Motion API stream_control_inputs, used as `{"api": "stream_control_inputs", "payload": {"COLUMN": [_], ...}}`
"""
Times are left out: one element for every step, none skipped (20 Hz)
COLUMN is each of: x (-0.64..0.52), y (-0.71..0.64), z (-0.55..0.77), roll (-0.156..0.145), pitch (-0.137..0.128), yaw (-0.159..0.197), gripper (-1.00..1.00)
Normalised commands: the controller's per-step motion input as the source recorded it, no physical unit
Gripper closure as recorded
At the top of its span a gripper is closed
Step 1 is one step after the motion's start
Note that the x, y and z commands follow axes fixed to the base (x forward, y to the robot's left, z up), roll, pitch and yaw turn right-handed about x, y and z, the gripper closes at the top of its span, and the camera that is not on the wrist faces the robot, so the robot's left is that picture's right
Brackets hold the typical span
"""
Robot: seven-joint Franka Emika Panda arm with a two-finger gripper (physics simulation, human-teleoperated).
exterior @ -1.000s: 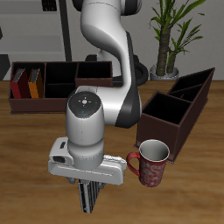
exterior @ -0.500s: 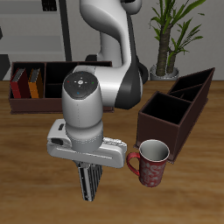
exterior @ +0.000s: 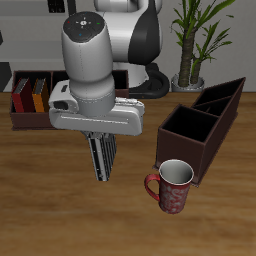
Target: Place the red book into the back desk caddy's left compartment and place the orange book into the back desk caddy's left compartment and place the striped book into the left desk caddy's right compartment
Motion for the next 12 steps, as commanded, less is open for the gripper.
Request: {"api": "stream_control_inputs", "payload": {"x": [-0.34,-0.70,-0.72,-0.61,-0.30,-0.87,-0.48,-0.09,-0.41,-0.94,-0.41,0.15], "y": [0.01,-0.14,0.00,-0.23,0.02,0.07,-0.03,0.02,0.16,0.27,0.14,-0.01], "z": [0.31,0.66,0.56,0.60,0.22,0.81,0.50,0.21,0.45,0.93,0.52,0.01], "roll": [-0.014,-0.060,-0.032,-0.116,-0.016,0.019,-0.060,-0.014,0.009,-0.155,-0.040,0.000], "pitch": [-0.017,-0.017,-0.023,0.015,0.016,-0.066,-0.038,0.009,0.002,-0.054,-0.075,0.000], "yaw": [0.024,0.078,0.079,-0.008,-0.002,0.067,0.001,0.015,0.070,0.130,0.003,0.000], "gripper": [1.00,1.00,1.00,1.00,1.00,1.00,1.00,1.00,1.00,1.00,1.00,1.00]}}
